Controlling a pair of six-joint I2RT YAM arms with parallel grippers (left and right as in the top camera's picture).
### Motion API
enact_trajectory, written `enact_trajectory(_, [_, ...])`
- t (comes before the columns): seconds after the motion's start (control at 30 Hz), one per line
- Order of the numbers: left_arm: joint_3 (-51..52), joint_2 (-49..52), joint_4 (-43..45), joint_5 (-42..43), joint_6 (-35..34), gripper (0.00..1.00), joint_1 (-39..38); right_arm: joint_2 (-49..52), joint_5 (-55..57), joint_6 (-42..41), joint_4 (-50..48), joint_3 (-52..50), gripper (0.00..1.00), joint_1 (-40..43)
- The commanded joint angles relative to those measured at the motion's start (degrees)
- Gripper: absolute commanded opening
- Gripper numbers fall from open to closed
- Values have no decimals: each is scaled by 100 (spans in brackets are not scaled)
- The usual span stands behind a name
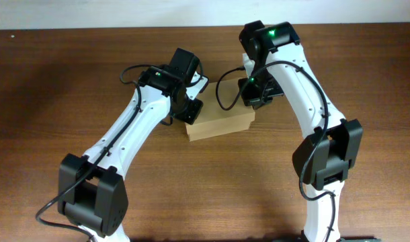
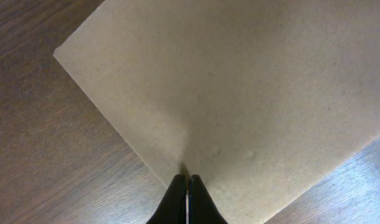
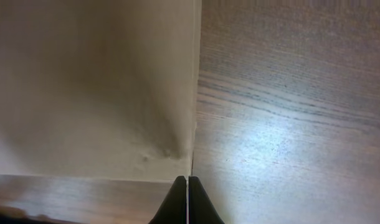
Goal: Pack container
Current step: 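Press down on the closed lid with both grippers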
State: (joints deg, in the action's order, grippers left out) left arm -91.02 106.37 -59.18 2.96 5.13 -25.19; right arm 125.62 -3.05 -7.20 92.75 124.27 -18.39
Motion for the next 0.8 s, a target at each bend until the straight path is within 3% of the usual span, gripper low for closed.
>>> enact_trajectory(0.0, [149,-184,72,17,11,2,-22,-247,-131,81,-122,-122,4,2])
enact_trajectory(0.47, [629,-184,411,20,9,2,-15,-247,-278,76,-1252,-1823,4,4])
enact_trajectory(0.63, [621,-184,472,4,9,2,-15,-297,-280,90,-1255,-1591,4,9])
enact_trajectory(0.77, [398,-195,302,-354,9,2,-15,-330,-289,243,-896,-715,4,15])
